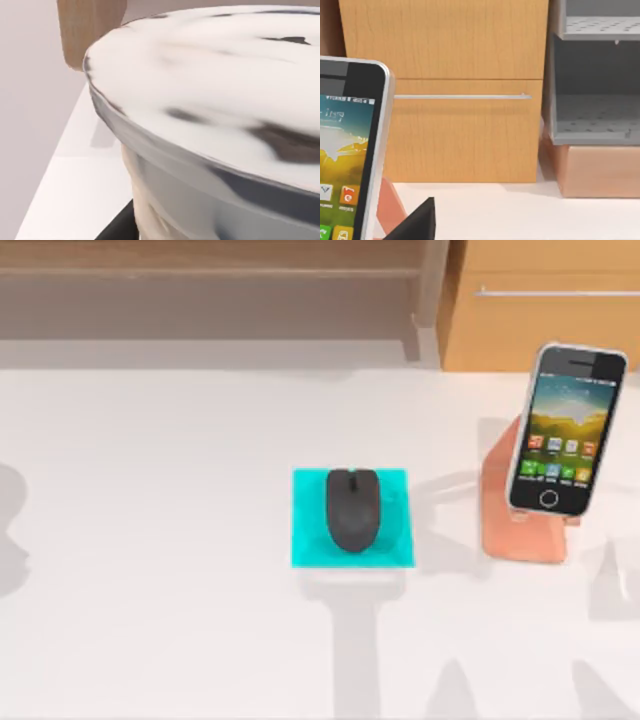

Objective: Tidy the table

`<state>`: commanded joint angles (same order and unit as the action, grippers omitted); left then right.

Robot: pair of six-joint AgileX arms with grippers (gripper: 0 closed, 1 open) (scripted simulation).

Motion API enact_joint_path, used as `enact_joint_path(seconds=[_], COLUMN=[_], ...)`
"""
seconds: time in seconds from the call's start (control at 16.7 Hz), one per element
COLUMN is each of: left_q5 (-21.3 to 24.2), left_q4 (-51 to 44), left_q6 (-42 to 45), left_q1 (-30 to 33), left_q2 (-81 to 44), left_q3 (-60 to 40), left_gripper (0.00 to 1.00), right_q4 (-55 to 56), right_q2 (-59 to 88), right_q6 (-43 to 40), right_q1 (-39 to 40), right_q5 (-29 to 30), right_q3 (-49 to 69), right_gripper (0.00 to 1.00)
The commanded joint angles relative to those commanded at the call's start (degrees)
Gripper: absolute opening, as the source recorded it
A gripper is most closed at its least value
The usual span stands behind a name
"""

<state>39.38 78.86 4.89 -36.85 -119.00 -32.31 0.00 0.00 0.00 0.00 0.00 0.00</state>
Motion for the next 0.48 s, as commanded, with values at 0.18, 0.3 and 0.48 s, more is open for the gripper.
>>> enact_joint_path(seconds=[0.18, 0.3, 0.48], left_q5=[-0.01, -0.02, -0.03], left_q4=[-1.92, -2.10, -1.97], left_q6=[0.02, 0.02, 0.10], left_q1=[0.00, -0.01, 0.00], left_q2=[2.00, 2.18, 1.97], left_q3=[0.07, 0.08, 0.01], left_gripper=[0.00, 0.00, 0.00], right_q4=[0.00, 0.00, 0.00], right_q2=[0.00, 0.00, 0.00], right_q6=[0.00, 0.00, 0.00], right_q1=[0.00, 0.00, 0.00], right_q5=[0.00, 0.00, 0.00], right_q3=[0.00, 0.00, 0.00], right_gripper=[1.00, 1.00, 1.00])
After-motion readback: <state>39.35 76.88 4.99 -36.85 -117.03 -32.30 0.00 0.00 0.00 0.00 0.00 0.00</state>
